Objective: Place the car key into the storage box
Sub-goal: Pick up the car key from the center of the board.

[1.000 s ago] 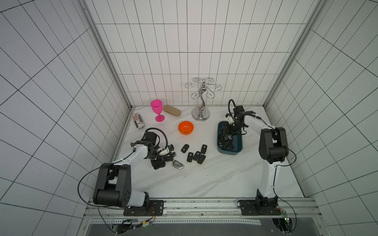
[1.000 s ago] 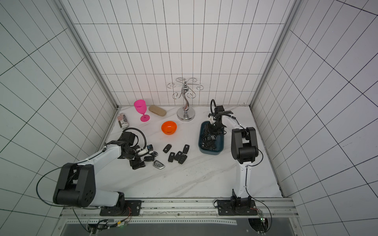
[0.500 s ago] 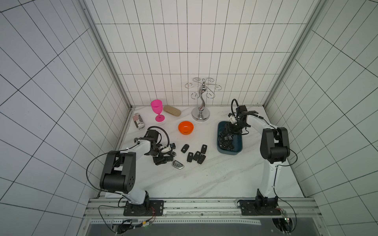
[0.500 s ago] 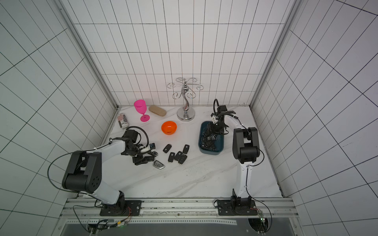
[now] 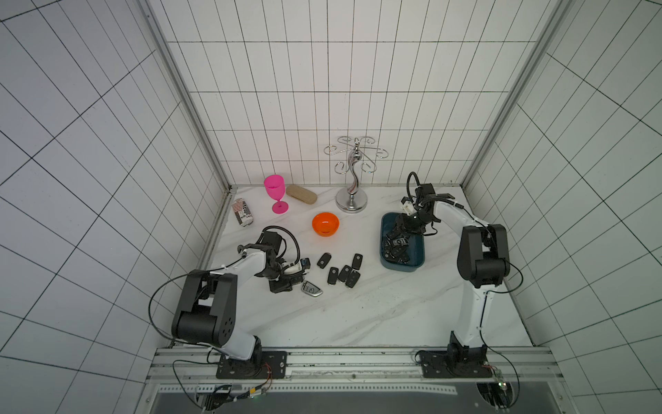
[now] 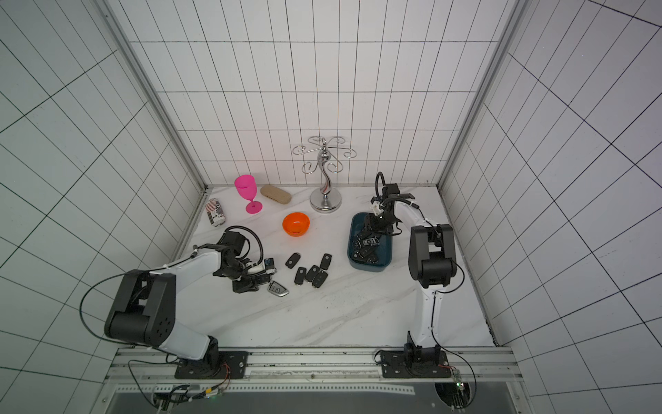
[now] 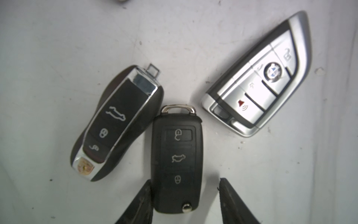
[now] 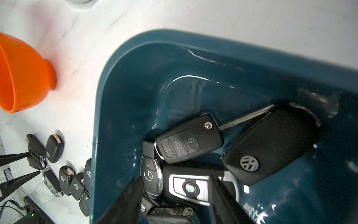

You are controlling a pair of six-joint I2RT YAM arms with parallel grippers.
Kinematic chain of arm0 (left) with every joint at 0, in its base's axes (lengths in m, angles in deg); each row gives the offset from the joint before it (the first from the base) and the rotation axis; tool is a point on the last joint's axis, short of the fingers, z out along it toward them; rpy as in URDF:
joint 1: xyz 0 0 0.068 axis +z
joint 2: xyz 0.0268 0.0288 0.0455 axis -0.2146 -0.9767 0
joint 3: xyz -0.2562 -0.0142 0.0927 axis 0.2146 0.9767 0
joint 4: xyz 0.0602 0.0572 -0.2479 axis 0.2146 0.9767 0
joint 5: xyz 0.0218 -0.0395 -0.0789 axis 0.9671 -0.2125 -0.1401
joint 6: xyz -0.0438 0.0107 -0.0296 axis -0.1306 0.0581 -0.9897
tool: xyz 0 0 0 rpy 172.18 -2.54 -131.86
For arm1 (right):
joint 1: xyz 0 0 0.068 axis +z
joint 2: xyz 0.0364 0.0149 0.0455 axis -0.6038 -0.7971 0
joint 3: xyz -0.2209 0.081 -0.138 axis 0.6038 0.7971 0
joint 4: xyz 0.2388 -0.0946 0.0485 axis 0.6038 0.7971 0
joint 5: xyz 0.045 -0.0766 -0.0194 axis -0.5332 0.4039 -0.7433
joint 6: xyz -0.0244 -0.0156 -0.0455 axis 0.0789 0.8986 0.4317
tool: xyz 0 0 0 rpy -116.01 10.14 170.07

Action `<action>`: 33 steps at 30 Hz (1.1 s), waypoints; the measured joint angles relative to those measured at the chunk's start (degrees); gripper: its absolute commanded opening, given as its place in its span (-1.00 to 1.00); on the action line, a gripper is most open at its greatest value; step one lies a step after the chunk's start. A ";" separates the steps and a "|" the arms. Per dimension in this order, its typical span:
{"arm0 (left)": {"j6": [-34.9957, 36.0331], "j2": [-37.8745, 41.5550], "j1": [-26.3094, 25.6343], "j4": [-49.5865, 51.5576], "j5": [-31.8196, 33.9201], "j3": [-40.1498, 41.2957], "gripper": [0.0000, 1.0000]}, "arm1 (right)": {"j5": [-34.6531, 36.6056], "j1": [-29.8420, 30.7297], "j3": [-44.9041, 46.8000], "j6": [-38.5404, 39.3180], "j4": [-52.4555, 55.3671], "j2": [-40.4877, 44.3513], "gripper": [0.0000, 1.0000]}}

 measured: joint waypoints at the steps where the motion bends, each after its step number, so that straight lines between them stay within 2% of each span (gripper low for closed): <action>1: -0.15 0.09 0.00 0.00 0.04 0.04 -0.06 | -0.02 0.00 0.00 -0.04 -0.02 0.24 0.13; 8: -1.77 0.09 -0.04 -0.02 0.04 0.02 -0.34 | -0.50 -0.04 0.02 -0.37 -0.37 1.27 0.10; 14: -2.93 1.05 0.55 -0.48 -0.31 0.02 -0.35 | -1.38 -0.63 0.04 -0.74 -0.48 2.27 0.13; 18: -4.02 6.36 1.79 0.57 -1.16 -0.79 -0.35 | -2.54 -0.74 0.28 -1.38 -0.96 4.52 0.20; 21: -5.29 10.23 1.51 2.49 -3.10 -4.61 -0.32 | -4.15 -0.57 1.66 -2.25 -1.73 8.07 0.22; 26: -9.88 11.78 -1.03 1.25 -7.96 -12.87 -0.32 | -8.52 1.68 4.09 -3.63 -4.02 14.64 0.20; 33: -17.68 6.58 -8.41 -4.44 -10.01 -18.80 -0.31 | -17.59 9.57 9.01 -6.75 -9.70 19.32 0.18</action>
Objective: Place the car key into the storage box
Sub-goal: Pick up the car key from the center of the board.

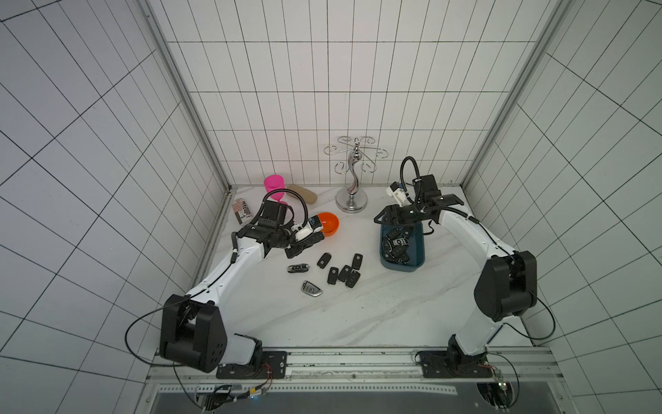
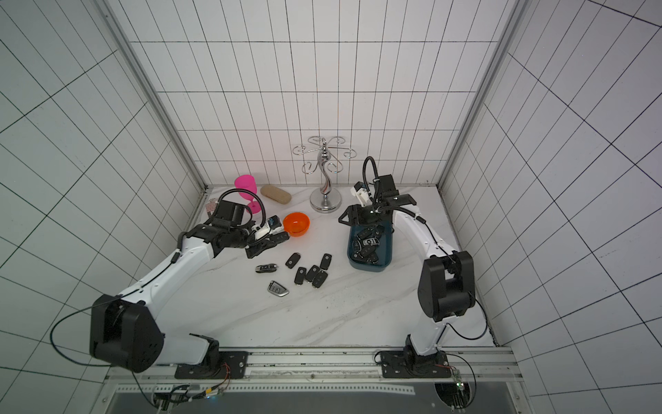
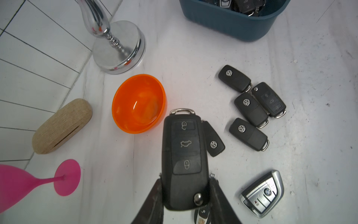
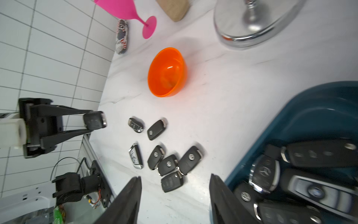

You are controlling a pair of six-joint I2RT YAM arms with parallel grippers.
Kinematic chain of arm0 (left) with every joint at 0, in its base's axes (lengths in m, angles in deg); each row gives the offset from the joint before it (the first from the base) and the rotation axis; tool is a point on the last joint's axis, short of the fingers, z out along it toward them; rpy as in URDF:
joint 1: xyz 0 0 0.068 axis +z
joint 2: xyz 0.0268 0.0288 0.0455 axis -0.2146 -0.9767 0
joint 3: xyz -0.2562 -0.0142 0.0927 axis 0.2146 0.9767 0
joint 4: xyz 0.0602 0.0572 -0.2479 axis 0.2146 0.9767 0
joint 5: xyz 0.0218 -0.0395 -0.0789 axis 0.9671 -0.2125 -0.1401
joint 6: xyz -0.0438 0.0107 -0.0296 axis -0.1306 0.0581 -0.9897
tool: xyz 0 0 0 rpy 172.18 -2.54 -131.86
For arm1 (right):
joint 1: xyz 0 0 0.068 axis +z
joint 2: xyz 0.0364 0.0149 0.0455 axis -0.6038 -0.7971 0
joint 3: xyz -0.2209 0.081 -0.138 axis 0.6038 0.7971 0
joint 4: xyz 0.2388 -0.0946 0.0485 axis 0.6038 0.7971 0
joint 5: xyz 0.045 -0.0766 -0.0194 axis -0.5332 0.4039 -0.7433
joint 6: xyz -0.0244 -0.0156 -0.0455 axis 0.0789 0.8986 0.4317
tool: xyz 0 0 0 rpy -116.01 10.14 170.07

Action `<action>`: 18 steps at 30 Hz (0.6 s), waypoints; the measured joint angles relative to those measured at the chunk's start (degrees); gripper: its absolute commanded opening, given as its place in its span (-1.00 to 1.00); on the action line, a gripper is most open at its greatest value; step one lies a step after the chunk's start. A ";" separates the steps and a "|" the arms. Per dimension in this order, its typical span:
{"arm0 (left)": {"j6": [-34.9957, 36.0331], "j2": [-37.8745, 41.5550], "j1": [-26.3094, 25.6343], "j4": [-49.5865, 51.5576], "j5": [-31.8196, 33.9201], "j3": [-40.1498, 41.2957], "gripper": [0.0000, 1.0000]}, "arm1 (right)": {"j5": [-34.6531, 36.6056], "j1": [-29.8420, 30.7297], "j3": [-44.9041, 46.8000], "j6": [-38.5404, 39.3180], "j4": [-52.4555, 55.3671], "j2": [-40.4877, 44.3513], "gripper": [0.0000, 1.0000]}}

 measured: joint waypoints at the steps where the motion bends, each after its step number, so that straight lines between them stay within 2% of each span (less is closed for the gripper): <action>1: -0.94 -0.74 -0.87 -0.63 -0.07 -0.48 -0.31 | -1.31 0.48 0.70 -0.72 -0.94 0.02 0.17; 5: -3.87 -4.07 -4.59 -2.73 0.52 -3.15 -0.32 | -6.73 1.27 3.45 -4.63 -5.27 0.02 0.22; 9: -5.55 -6.01 -7.26 -5.09 2.34 -4.15 -0.32 | -10.95 2.12 5.42 -8.85 -10.71 0.02 0.39; 18: -8.68 -6.86 -8.35 -7.17 2.93 -5.07 -0.35 | -16.04 4.07 6.67 -15.63 -18.84 -1.05 0.40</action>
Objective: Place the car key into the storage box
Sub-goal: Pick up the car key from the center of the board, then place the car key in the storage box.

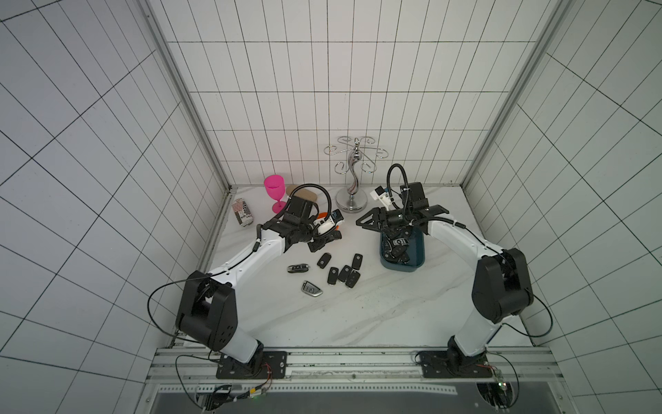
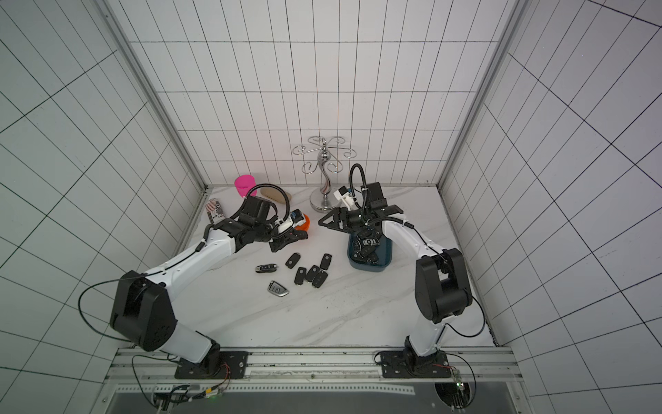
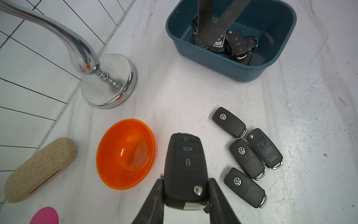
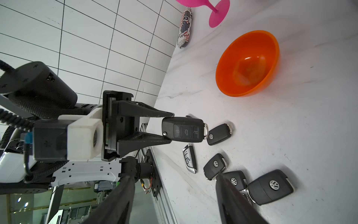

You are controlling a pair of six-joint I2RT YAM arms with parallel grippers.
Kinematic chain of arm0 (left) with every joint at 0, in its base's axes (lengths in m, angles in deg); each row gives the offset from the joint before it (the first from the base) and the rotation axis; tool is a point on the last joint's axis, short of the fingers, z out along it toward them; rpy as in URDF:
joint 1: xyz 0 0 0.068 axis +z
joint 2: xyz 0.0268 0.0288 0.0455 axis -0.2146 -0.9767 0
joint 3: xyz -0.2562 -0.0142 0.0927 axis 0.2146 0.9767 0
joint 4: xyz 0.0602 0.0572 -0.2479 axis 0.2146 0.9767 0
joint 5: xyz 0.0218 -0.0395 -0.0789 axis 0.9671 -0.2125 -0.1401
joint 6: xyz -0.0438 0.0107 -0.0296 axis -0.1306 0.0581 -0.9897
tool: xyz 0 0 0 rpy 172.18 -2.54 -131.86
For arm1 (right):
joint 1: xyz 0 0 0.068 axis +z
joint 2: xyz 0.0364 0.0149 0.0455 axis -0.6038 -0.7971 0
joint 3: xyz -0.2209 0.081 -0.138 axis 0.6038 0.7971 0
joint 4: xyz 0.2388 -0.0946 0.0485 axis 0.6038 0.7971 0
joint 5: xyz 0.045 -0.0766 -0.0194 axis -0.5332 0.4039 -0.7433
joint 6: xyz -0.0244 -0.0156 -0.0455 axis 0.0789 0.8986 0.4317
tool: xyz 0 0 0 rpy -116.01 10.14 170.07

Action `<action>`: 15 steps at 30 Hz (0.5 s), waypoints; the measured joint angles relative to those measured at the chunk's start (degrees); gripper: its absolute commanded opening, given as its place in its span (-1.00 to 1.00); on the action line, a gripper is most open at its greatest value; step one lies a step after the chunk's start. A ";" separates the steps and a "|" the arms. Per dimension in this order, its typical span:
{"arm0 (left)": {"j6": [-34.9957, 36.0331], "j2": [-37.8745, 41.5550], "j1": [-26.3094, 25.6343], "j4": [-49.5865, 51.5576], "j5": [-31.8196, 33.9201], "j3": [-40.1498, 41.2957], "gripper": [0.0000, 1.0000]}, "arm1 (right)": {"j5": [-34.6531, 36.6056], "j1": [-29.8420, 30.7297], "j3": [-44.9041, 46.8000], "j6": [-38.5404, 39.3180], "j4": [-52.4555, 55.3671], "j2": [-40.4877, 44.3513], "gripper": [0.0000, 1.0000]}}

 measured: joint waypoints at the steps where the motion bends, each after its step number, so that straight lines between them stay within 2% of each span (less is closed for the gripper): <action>1: -0.17 0.00 -0.13 -0.07 0.00 -0.28 -0.35 | -0.35 0.04 0.00 -0.31 -0.44 -0.59 0.40; 10: -1.60 -0.02 -0.96 -0.44 -0.63 -2.75 -0.40 | -1.75 0.42 0.00 -2.21 -1.68 -7.34 0.57; 15: -2.27 -0.02 -0.98 -0.44 -1.73 -3.02 -0.41 | -4.85 0.46 0.13 -7.85 -8.07 -8.20 0.58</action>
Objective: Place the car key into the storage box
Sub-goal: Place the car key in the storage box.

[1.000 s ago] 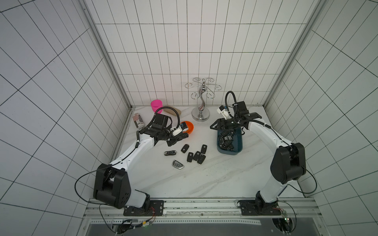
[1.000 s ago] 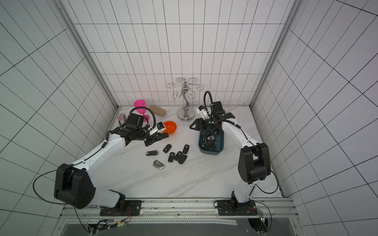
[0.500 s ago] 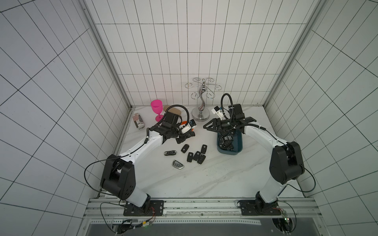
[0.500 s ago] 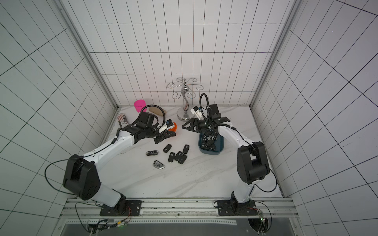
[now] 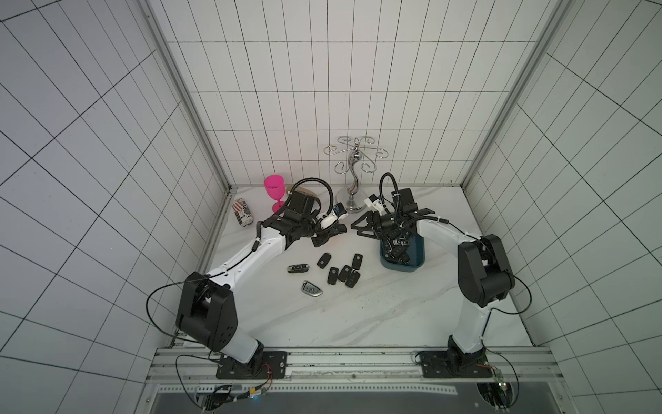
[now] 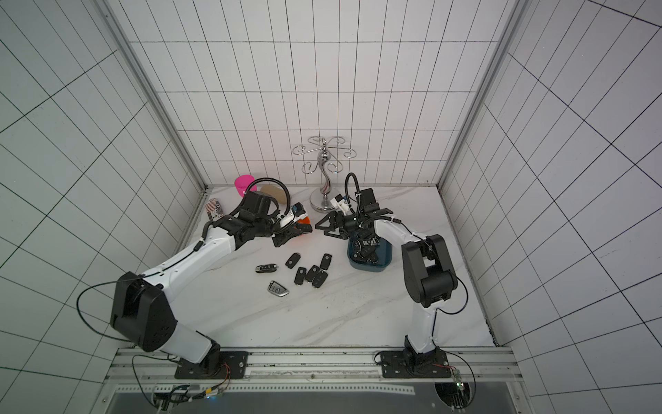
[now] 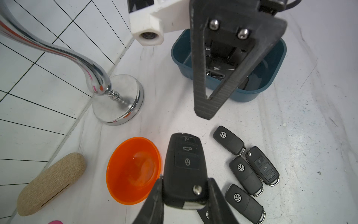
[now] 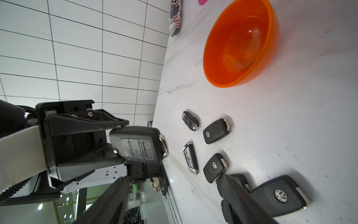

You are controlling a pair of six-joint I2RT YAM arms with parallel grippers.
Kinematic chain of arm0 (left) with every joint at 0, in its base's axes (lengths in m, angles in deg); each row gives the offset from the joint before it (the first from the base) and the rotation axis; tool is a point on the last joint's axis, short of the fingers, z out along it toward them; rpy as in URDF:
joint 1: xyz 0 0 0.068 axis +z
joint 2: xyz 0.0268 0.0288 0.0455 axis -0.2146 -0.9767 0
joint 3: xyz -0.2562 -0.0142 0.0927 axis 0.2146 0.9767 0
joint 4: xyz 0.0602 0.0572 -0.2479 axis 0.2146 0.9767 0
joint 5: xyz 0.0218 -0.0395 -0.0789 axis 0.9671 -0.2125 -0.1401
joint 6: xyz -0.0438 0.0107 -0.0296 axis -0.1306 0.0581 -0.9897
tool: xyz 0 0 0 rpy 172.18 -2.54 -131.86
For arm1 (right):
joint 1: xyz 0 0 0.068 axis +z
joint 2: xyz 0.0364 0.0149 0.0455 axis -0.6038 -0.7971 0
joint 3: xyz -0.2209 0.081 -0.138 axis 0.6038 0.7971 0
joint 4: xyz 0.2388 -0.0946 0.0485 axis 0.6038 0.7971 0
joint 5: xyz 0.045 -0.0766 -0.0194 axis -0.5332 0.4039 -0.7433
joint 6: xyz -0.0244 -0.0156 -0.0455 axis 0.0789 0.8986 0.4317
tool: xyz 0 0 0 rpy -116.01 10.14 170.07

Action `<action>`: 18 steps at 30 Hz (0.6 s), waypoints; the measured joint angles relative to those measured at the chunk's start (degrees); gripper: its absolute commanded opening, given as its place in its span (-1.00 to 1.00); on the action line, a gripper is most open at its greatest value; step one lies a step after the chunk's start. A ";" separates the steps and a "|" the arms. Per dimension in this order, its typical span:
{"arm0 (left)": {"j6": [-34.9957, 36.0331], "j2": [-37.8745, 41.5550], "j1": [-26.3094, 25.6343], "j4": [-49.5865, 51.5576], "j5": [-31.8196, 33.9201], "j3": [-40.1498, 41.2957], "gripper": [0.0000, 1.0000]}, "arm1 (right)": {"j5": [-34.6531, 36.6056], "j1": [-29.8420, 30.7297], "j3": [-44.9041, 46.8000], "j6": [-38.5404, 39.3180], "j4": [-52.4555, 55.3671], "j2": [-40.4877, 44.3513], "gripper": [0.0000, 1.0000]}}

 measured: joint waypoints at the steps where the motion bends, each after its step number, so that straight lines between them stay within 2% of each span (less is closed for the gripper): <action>1: -0.20 0.00 0.00 0.00 -0.26 0.00 -0.40 | -0.83 0.04 0.31 -2.05 -2.75 0.00 0.58; 10: -1.77 0.00 -0.02 -0.13 -1.51 -0.85 -0.41 | -6.54 1.09 4.52 -22.27 -28.48 -3.15 0.61; 18: -2.58 0.00 -0.02 -0.44 -2.19 -2.75 -0.41 | -8.70 2.43 5.66 -34.01 -44.24 -5.16 0.48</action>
